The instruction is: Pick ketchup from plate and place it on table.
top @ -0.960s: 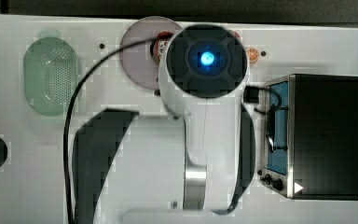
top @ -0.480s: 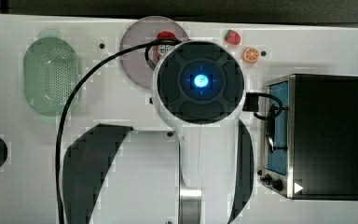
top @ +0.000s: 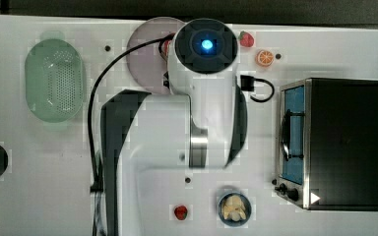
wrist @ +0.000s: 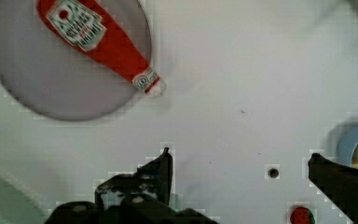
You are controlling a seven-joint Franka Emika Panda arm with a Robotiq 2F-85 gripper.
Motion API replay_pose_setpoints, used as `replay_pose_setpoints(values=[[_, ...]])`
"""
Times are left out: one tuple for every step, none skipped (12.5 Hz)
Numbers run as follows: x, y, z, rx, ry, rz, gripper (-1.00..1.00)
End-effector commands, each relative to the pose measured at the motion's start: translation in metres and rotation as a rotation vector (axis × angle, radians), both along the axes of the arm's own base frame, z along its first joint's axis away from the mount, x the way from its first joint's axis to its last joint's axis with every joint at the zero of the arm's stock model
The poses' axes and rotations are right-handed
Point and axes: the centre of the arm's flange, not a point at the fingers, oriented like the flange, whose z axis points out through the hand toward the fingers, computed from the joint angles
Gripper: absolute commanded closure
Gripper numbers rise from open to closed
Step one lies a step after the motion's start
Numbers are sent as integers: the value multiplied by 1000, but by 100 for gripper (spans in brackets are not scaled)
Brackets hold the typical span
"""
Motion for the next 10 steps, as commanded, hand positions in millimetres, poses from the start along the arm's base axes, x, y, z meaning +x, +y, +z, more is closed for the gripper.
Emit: replay_pose_setpoints(values=[[13,6,-21,10,-17,30,-100],[18,7,-34,14,-19,52,-100],[24,9,-47,21,-25,95,-100],[29,11,-60,28,-32,156,-100],[36,13,-72,36,-46,219,-100],[42,15,-86,42,-59,279,-100],[49,16,-99,48,-72,336,-100],[55,17,-111,53,-82,396,-100],[63,18,-123,58,-92,454,-100],[70,19,-135,62,-99,515,-100]])
